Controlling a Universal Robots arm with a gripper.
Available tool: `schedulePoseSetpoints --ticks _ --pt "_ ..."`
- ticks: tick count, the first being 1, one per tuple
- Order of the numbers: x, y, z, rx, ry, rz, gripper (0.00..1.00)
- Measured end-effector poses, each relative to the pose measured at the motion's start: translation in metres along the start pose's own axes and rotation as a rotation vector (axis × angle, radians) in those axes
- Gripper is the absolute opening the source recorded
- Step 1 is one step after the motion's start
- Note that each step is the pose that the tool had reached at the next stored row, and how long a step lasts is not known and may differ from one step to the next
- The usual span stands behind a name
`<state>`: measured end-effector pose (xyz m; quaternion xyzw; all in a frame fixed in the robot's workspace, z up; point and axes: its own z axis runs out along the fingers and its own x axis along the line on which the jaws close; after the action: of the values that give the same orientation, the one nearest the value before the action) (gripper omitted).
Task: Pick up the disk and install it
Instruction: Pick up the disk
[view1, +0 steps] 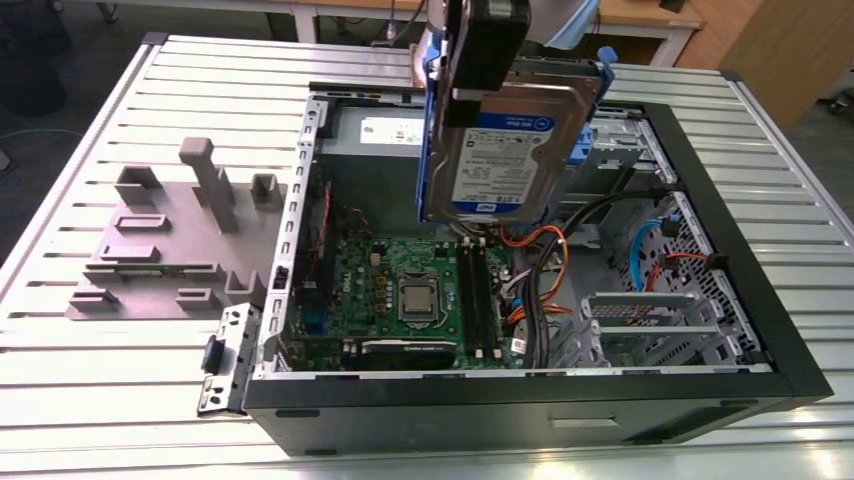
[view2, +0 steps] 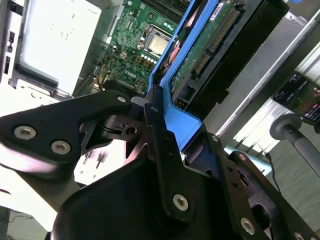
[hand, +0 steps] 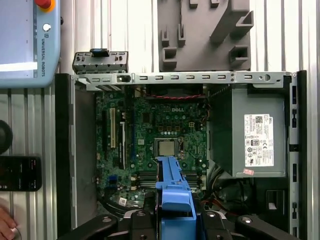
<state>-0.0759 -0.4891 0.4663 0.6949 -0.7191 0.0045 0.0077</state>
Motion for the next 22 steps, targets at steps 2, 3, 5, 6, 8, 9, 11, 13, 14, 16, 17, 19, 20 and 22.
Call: schedulePoseSetpoints --ticks 2,3,5,6,8,9,11,13,14,16,17,19,20,22 --pt "0.0038 -0.0001 0.0002 -0.0001 0.0 0.0 0.36" --pt "0.0046 -0.0001 0.0002 -0.0001 0.0 0.0 0.36" --pt "0.0063 -0.0002 0.0002 0.0 0.0001 0.0 0.36" --pt "0.008 -0.0003 0.0002 -0.0001 0.0001 0.0 0.36" --pt "0.008 -0.0003 0.0002 0.0 0.0001 0.0 0.36" --pt "0.008 -0.0003 0.0002 0.0 0.0001 0.0 0.36" --pt "0.0081 -0.0003 0.0002 0.0 0.0001 0.0 0.36" --pt "0.0082 -0.0003 0.0003 0.0 0.0001 0.0 0.36" --pt "0.0082 -0.0003 0.0002 0.0 0.0001 0.0 0.36" --pt "0.0083 -0.0003 0.0002 -0.0001 0.0001 0.0 0.36" --pt "0.0087 -0.0007 0.0002 0.0 0.0001 0.0 0.36" --pt "0.0104 -0.0025 0.0002 0.0 0.0002 0.0 0.36" --pt "0.0121 -0.0038 0.0003 -0.0001 0.0001 0.0 0.36" --pt "0.0157 -0.007 0.0004 0.0 0.0 0.0 0.36"
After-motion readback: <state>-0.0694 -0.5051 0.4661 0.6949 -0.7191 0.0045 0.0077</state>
